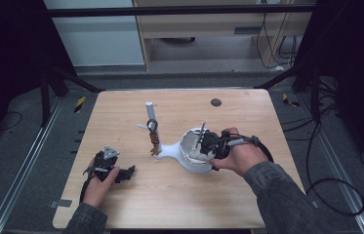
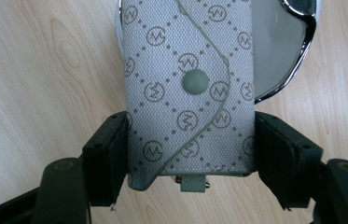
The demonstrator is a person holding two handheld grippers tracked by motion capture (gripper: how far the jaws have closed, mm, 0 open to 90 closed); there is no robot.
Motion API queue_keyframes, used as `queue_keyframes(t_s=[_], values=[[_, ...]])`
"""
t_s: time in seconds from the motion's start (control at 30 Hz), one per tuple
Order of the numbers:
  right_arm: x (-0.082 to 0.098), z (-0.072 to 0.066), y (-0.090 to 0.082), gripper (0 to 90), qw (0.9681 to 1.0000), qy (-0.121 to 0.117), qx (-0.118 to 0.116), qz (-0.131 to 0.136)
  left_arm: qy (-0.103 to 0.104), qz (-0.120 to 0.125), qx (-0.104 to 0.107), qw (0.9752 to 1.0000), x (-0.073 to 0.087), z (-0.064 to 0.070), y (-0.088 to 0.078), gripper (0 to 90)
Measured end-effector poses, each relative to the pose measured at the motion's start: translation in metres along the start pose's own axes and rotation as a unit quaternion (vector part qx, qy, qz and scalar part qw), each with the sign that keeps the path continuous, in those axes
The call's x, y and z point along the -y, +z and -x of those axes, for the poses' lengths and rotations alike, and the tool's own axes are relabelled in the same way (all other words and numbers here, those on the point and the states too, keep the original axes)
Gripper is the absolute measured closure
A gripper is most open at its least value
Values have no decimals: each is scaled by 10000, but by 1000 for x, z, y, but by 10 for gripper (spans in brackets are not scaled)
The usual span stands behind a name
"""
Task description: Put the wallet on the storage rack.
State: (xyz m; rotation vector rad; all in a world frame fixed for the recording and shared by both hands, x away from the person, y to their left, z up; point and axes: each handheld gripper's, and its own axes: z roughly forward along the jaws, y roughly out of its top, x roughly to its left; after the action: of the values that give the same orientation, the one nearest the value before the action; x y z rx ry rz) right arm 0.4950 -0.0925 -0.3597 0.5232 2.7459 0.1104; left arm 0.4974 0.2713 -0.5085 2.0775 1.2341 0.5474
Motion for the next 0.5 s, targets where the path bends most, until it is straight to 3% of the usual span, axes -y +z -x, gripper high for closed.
queue_keyframes(t_s=[0.5], values=[[-9,6,8,313,9999,67,-24,-73,0,-2,3,10000,0,0,0,0]])
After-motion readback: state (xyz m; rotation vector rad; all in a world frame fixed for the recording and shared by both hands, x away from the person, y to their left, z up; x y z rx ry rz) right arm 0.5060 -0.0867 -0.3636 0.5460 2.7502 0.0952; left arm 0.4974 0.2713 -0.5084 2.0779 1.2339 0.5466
